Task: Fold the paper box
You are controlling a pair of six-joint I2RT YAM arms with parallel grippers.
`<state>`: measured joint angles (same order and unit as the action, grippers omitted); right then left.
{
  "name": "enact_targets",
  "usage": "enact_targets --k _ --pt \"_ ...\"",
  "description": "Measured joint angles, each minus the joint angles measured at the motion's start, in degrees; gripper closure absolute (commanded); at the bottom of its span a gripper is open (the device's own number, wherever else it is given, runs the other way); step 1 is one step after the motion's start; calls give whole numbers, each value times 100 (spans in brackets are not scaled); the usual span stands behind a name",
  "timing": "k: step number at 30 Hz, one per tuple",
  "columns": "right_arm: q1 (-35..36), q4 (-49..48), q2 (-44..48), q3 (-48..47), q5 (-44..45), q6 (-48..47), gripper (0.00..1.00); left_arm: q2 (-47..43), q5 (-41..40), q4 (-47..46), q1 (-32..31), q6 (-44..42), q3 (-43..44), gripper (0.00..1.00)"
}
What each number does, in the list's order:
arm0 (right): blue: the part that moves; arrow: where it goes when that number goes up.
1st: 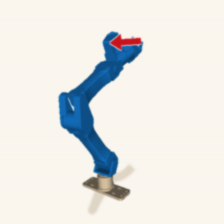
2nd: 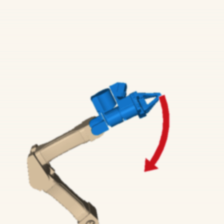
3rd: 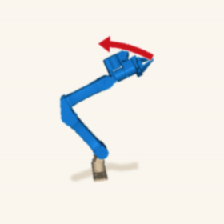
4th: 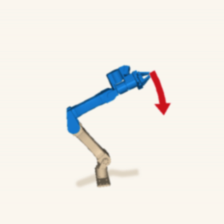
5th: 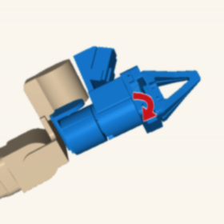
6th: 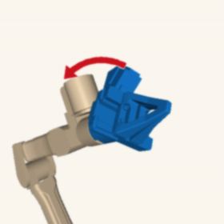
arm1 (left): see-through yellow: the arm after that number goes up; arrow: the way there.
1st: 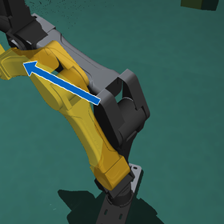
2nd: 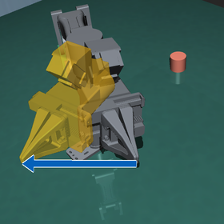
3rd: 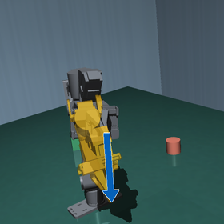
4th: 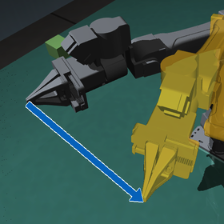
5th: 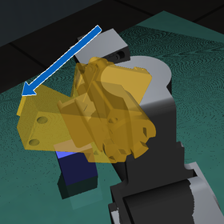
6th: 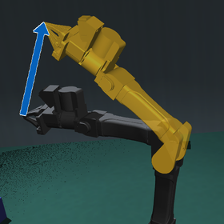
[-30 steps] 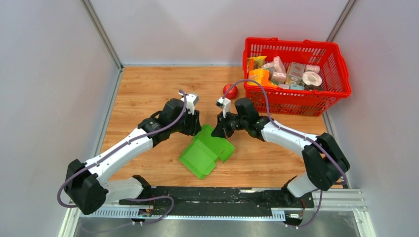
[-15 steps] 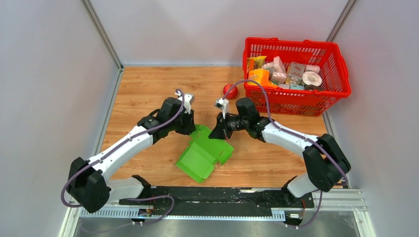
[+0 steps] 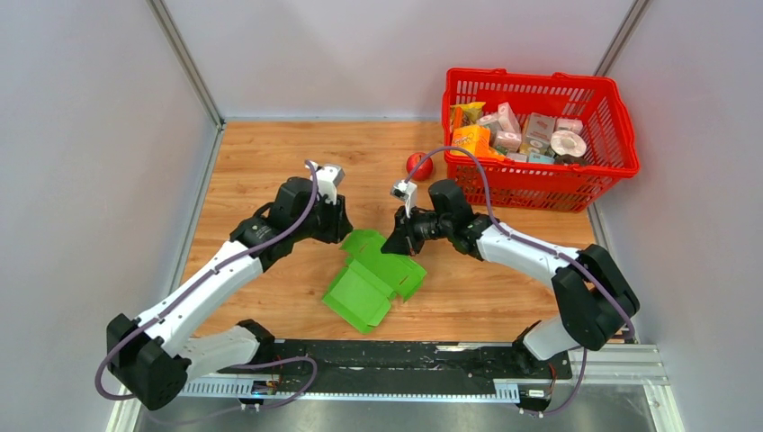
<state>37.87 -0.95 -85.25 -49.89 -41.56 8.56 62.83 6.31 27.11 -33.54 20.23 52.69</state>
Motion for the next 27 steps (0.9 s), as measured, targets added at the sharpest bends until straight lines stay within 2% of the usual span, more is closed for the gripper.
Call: enact_targets --k 2,3,7,16,27 --pt "2 2 -7 0 15 2 100 -85 -225 90 -144 -83 109 80" --pt "4 4 -13 0 22 2 100 -50 -376 175 -258 -160 238 87" --pt "11 7 -37 0 59 4 100 350 -741 293 -605 -345 719 96" --pt "22 7 -66 0 94 7 100 1001 -1180 435 -791 -428 885 97" --pt "22 4 -98 0 101 26 100 1071 -1113 321 -1266 -404 890 97"
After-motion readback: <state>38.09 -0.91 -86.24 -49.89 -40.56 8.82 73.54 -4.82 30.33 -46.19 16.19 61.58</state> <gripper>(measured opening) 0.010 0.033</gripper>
